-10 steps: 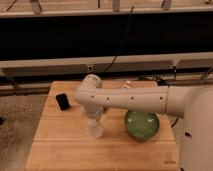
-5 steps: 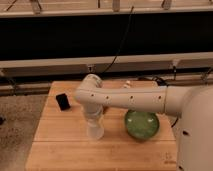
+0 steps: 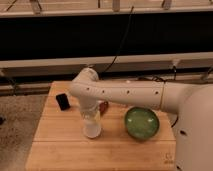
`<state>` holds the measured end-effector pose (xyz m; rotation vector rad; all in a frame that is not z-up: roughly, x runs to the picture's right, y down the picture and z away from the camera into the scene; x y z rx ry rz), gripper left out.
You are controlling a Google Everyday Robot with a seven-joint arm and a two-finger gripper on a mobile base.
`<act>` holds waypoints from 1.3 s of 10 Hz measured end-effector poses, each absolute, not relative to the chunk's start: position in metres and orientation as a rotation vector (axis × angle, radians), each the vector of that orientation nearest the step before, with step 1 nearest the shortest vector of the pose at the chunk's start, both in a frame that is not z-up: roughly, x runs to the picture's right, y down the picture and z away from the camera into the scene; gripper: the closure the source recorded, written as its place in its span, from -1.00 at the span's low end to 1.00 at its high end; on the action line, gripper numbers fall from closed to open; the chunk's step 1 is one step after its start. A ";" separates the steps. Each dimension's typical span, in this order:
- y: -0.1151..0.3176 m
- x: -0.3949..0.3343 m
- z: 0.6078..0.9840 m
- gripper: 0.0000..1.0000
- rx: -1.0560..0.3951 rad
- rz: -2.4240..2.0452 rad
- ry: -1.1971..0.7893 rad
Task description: Place the ceramic cup over the eraser
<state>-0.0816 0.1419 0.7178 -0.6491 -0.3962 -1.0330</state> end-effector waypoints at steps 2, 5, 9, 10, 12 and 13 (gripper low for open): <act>0.112 -0.104 0.704 1.00 -0.627 -1.061 -0.396; 0.051 -0.144 0.694 1.00 -0.578 -1.122 -0.383; 0.002 -0.184 0.694 1.00 -0.536 -1.191 -0.371; -0.009 -0.191 0.696 1.00 -0.528 -1.207 -0.368; -0.021 -0.205 0.700 1.00 -0.520 -1.230 -0.373; -0.027 -0.212 0.704 1.00 -0.518 -1.239 -0.378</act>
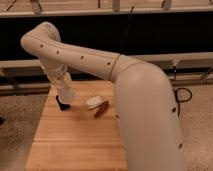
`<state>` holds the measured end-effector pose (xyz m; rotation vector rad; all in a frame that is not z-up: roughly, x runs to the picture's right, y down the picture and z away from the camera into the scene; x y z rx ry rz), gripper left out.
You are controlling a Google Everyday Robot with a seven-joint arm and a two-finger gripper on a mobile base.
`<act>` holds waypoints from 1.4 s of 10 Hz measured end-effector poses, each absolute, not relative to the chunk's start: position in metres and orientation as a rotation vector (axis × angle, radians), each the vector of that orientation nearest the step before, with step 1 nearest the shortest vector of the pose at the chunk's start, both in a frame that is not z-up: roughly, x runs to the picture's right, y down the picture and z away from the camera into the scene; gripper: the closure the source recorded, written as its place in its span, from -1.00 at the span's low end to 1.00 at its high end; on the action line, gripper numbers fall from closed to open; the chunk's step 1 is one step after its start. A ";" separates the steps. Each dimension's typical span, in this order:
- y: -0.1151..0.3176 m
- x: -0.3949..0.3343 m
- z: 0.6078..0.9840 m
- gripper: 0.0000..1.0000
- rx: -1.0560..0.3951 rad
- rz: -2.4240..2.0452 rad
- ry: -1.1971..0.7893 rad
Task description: Place the ceramic cup over the eraser
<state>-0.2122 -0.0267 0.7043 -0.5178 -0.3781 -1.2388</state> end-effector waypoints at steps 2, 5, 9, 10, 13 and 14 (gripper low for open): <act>-0.034 -0.232 0.713 1.00 -0.517 -1.260 -0.397; -0.038 -0.242 0.725 1.00 -0.519 -1.273 -0.408; -0.022 -0.252 0.752 1.00 -0.550 -1.284 -0.437; -0.015 -0.252 0.759 1.00 -0.561 -1.281 -0.447; 0.004 -0.248 0.783 0.97 -0.589 -1.266 -0.470; 0.012 -0.246 0.793 0.79 -0.599 -1.261 -0.473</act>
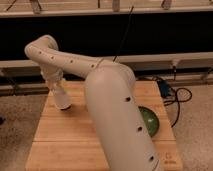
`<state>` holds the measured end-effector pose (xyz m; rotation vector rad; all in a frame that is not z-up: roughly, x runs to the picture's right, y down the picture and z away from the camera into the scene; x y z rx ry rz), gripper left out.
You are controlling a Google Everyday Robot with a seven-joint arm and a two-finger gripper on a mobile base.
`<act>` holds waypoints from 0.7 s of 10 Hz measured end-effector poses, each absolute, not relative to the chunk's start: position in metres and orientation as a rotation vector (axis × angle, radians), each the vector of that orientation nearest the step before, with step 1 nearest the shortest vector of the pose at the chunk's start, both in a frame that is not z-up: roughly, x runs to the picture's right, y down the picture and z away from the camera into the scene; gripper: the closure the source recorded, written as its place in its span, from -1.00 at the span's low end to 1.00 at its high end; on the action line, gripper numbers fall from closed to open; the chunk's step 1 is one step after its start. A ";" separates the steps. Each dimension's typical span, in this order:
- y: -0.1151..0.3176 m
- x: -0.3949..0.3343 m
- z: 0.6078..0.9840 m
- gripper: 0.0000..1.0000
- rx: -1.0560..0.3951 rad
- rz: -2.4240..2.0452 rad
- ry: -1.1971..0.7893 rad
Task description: Place the ceramic cup over the eraser
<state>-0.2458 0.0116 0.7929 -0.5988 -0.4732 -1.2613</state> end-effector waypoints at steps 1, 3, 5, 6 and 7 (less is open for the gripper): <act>0.018 -0.246 0.800 0.60 -0.607 -1.258 -0.476; 0.041 -0.241 0.825 0.15 -0.633 -1.240 -0.481; 0.057 -0.237 0.844 -0.18 -0.644 -1.217 -0.498; 0.064 -0.235 0.852 -0.42 -0.649 -1.207 -0.505; 0.065 -0.233 0.851 -0.57 -0.655 -1.213 -0.500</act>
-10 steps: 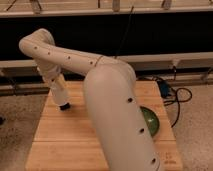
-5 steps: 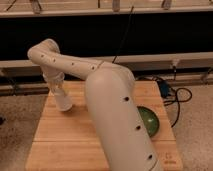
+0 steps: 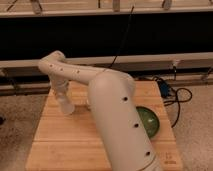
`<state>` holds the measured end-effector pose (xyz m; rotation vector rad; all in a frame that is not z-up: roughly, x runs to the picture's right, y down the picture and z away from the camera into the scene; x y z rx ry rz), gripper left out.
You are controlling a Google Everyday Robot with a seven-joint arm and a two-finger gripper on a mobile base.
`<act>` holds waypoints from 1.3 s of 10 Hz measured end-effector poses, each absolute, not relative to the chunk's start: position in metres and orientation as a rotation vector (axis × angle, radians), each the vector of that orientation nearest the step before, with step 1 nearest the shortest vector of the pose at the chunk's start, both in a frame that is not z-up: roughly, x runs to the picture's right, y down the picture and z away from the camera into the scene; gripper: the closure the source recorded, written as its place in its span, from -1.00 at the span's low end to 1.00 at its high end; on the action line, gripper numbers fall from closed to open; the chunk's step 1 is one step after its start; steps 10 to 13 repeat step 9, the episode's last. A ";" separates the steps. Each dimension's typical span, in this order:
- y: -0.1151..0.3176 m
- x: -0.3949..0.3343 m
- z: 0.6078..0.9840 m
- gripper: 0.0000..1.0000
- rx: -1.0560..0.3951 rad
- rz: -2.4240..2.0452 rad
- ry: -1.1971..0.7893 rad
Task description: Place the ceramic cup over the eraser
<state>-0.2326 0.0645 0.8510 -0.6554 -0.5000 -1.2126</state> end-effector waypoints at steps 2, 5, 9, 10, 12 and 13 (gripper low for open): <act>0.064 -0.231 0.850 -0.53 -0.659 -1.213 -0.499; 0.055 -0.223 0.833 0.01 -0.654 -1.207 -0.502; 0.056 -0.218 0.830 0.70 -0.660 -1.204 -0.509; 0.056 -0.218 0.830 0.70 -0.660 -1.204 -0.509; 0.056 -0.218 0.830 0.70 -0.660 -1.204 -0.509; 0.056 -0.218 0.830 0.70 -0.660 -1.204 -0.509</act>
